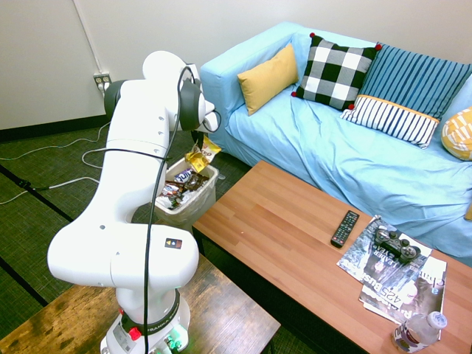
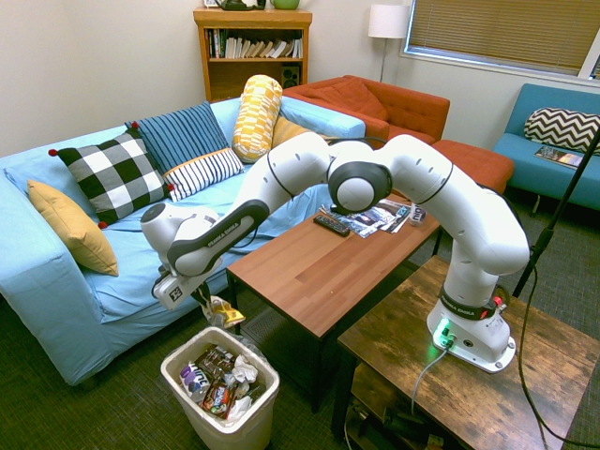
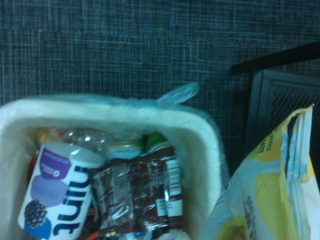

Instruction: Throw the chip bag in the trash bin

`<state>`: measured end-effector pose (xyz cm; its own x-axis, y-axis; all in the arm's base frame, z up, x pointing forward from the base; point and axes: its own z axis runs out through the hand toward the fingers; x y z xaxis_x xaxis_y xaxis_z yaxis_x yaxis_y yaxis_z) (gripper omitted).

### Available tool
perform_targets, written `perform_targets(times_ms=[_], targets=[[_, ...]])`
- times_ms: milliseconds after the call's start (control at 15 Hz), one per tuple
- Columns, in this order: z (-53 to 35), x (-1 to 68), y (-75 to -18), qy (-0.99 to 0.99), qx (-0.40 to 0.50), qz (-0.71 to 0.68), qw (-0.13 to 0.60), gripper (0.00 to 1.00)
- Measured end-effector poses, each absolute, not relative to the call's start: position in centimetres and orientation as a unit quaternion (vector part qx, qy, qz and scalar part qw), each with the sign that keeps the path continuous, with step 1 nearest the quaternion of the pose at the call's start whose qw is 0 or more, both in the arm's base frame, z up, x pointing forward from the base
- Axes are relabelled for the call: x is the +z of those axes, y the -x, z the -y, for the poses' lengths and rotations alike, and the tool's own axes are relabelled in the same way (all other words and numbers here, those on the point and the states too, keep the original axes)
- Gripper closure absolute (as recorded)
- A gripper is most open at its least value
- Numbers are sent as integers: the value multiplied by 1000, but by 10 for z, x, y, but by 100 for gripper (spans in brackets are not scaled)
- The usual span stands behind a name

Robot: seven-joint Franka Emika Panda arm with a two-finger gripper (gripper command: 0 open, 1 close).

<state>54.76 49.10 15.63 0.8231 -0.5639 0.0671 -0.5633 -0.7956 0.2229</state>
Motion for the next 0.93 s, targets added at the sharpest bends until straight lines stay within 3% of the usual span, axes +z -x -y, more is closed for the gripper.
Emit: perform_targets(times_ms=[67, 933], targets=[[-502, 146, -540, -949, -2, 290, 124, 0], [-514, 123, -548, -945, -6, 299, 133, 0]])
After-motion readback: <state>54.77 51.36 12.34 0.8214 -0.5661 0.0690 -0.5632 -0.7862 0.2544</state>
